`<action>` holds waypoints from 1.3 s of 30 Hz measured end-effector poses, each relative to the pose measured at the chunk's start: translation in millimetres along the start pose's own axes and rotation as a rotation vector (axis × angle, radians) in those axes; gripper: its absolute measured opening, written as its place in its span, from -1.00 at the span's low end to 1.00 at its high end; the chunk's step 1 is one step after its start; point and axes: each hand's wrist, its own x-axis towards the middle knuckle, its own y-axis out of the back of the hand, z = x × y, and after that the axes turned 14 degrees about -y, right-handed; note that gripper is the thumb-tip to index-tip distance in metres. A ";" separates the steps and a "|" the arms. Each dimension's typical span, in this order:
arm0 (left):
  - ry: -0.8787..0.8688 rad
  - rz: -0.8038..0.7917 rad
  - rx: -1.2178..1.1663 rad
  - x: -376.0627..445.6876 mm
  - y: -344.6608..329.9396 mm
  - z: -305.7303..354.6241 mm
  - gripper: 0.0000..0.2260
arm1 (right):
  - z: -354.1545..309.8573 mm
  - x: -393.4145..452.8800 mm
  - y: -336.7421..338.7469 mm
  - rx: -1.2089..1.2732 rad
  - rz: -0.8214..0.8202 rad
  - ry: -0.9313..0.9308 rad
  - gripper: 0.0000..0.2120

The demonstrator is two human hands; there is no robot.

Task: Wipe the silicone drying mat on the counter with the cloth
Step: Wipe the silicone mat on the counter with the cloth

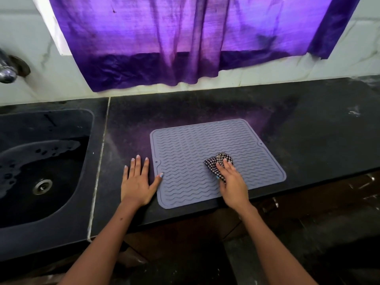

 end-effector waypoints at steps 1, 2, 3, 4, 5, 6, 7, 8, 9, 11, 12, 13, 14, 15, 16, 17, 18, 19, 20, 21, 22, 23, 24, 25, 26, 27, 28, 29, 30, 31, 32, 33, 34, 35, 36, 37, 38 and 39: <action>0.002 0.009 -0.006 -0.2 0.0 0.1 -0.12 | 0.4 4.1 4.3 0.051 -0.038 0.010 -0.47; 0.007 0.016 -0.014 -0.5 -0.3 0.4 -0.12 | 1.2 9.2 7.9 0.142 -0.070 -0.001 -0.50; 0.008 0.020 -0.019 -0.7 -0.2 0.6 -0.12 | 2.7 15.3 11.2 0.274 -0.109 -0.055 -0.54; 0.007 0.021 -0.020 -1.1 -0.1 0.9 -0.13 | 2.4 20.4 17.6 0.478 -0.166 -0.163 -0.60; 0.006 0.020 -0.019 -1.4 0.1 1.0 -0.14 | -1.1 23.7 26.9 0.725 -0.220 -0.302 -0.65; 0.004 0.016 -0.021 -1.3 0.6 0.6 -0.17 | -3.6 28.3 34.5 0.977 -0.250 -0.442 -0.67; 0.004 0.011 -0.026 -1.1 0.9 0.2 -0.20 | -5.9 30.6 40.0 1.130 -0.235 -0.537 -0.68; 0.002 0.009 -0.032 -1.3 1.2 -0.1 -0.22 | -12.2 28.5 44.8 1.172 -0.212 -0.569 -0.68; -0.001 0.011 -0.038 -1.3 1.5 0.3 -0.24 | -21.0 23.4 46.9 1.094 -0.163 -0.545 -0.68; -0.007 0.014 -0.046 -2.4 1.8 0.1 -0.26 | -42.4 4.1 43.0 0.801 -0.071 -0.426 -0.64; -0.008 0.017 -0.047 -2.6 1.8 -0.1 -0.26 | -50.9 -6.9 35.5 0.666 -0.059 -0.328 -0.61; -0.008 0.017 -0.047 -2.6 1.5 -0.8 -0.26 | -55.6 -16.9 20.5 0.517 -0.068 -0.228 -0.57; -0.008 0.016 -0.047 -2.2 1.2 -1.3 -0.26 | -58.8 -27.0 4.6 0.328 -0.052 -0.139 -0.53; -0.008 0.015 -0.046 -1.8 0.7 -1.8 -0.26 | -58.4 -35.0 -12.5 0.132 0.015 -0.034 -0.48; -0.010 0.017 -0.044 -1.7 0.0 -2.2 -0.24 | -54.6 -39.4 -26.5 -0.022 0.091 0.066 -0.44; -0.012 0.021 -0.039 -1.7 -0.7 -2.1 -0.22 | -51.4 -42.3 -32.4 -0.101 0.135 0.117 -0.41; -0.010 0.023 -0.034 -2.0 -1.8 -2.2 -0.22 | -49.8 -41.6 -32.4 -0.108 0.120 0.121 -0.40; -0.006 0.024 -0.032 -1.9 -2.5 -1.9 -0.23 | -47.9 -38.2 -30.7 -0.104 0.093 0.141 -0.41; -0.003 0.024 -0.029 -1.9 -2.7 -1.7 -0.25 | -45.9 -33.9 -28.2 -0.111 0.043 0.153 -0.42; -0.001 0.024 -0.027 -1.7 -2.9 -1.5 -0.27 | -44.8 -29.1 -24.6 -0.105 -0.013 0.156 -0.43; 0.001 0.027 -0.028 -1.4 -2.8 -1.2 -0.28 | -44.0 -22.3 -19.1 -0.076 -0.064 0.157 -0.45; 0.003 0.034 -0.034 -1.2 -2.9 -1.3 -0.29 | -45.7 -16.4 -12.1 -0.001 -0.131 0.126 -0.47; 0.004 0.041 -0.042 -1.2 -2.7 -1.0 -0.30 | -47.7 -9.7 -4.8 0.120 -0.202 0.062 -0.52; 0.001 0.048 -0.049 -1.7 -2.2 -0.2 -0.30 | -51.4 -4.5 4.3 0.293 -0.290 -0.032 -0.57; -0.001 0.052 -0.052 -2.3 -1.7 0.1 -0.31 | -55.4 2.1 12.6 0.546 -0.393 -0.175 -0.62; -0.002 0.052 -0.053 -1.7 -0.9 0.0 -0.32 | -60.3 9.1 20.6 0.831 -0.460 -0.332 -0.67; -0.005 0.049 -0.052 -1.7 -0.4 -0.3 -0.33 | -63.5 15.6 25.3 1.064 -0.458 -0.461 -0.70; -0.005 0.046 -0.051 -1.6 0.2 -0.2 -0.35 | -68.4 18.4 26.7 1.187 -0.410 -0.537 -0.72; -0.002 0.046 -0.051 -1.7 0.4 -0.3 -0.36 | -75.2 16.8 24.4 1.160 -0.356 -0.546 -0.71; 0.001 0.046 -0.049 -1.9 0.5 -0.1 -0.39 | -82.9 10.2 19.7 1.066 -0.310 -0.503 -0.68; 0.001 0.044 -0.046 -1.7 -0.2 -0.2 -0.44 | -89.8 1.7 12.1 0.911 -0.254 -0.400 -0.64; 0.000 0.042 -0.042 -1.7 -1.1 -0.8 -0.48 | -96.4 -12.0 1.1 0.723 -0.231 -0.261 -0.59; 0.000 0.043 -0.040 -1.4 -1.8 -1.4 -0.50 | -98.4 -24.5 -13.7 0.509 -0.197 -0.111 -0.54; 0.000 0.047 -0.039 -1.1 -2.6 -1.7 -0.49 | -100.5 -37.4 -28.3 0.283 -0.122 0.036 -0.50; 0.002 0.048 -0.039 -0.8 -2.8 -1.8 -0.45 | -98.8 -46.1 -42.0 0.074 -0.014 0.180 -0.47; 0.003 0.048 -0.037 -0.5 -2.5 -1.1 -0.41 | -95.5 -49.3 -50.9 -0.060 0.062 0.274 -0.45; 0.007 0.046 -0.034 -0.4 -2.8 -1.3 -0.39 | -93.6 -47.9 -54.9 -0.118 0.060 0.290 -0.43; 0.014 0.046 -0.032 -0.1 -2.9 -1.0 -0.38 | -94.0 -44.1 -54.3 -0.140 0.021 0.274 -0.42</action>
